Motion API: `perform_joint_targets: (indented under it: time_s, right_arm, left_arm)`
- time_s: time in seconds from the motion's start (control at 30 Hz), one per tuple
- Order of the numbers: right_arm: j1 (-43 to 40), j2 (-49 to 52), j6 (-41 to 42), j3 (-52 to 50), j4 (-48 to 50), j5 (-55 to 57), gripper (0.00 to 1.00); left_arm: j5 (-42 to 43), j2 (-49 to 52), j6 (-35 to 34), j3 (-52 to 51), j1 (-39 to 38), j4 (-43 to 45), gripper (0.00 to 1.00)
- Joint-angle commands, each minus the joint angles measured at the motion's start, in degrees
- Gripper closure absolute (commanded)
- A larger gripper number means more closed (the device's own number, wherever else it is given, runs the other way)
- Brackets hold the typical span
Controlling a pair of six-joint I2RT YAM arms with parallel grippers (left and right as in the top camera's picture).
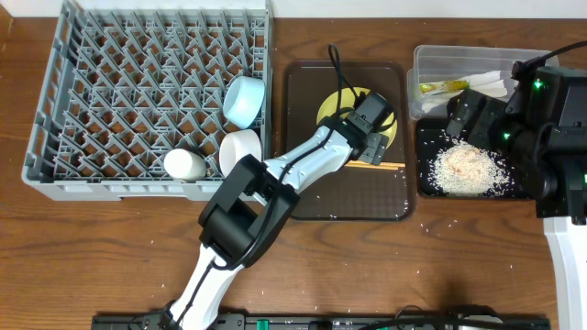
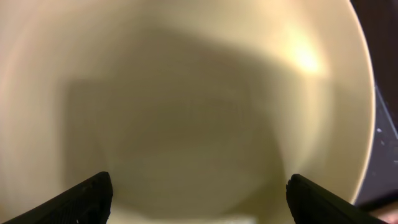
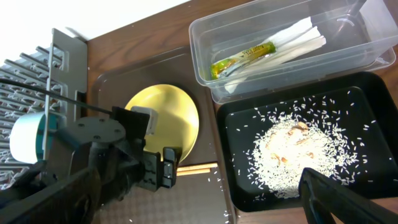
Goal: Sort waste into correct bins and load items into the dishwasher
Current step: 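Move the left gripper right over the brown tray to the yellow plate, then grasp the yellow plate's left edge with the left gripper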
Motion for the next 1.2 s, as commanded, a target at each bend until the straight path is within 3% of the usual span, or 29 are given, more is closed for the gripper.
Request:
perform_joint_targets:
  time_s: [0.0,0.07,0.23,0.33,1.17]
  right_arm:
    - [-0.3,0.1,0.7,0.7,-0.1,0.8,0.01]
    - [-0.3,0.1,0.7,0.7,-0.1,0.8,0.01]
    - [-0.3,0.1,0.7,0.7,-0.1,0.8,0.01]
    - [-0.3,0.1,0.7,0.7,-0.1,0.8,0.01]
    - [-0.3,0.1,0.7,0.7,-0.1,0.8,0.01]
  left_arm:
    - [3.7,-2.3,-0.3,-0.7,1.2,-1.9,0.09]
    - [3.7,-5.2,-0.4,-0.7,2.7,-3.7,0.09]
    - [2.9,-12.9,-10.5,-0.7,9.9,-16.6,0.1]
    - [2.9,-13.8,-13.1,-0.8,13.3,-19.9,0.13]
    - [3.8,-1.5,-23.1,-1.1,12.2,-13.7,0.3]
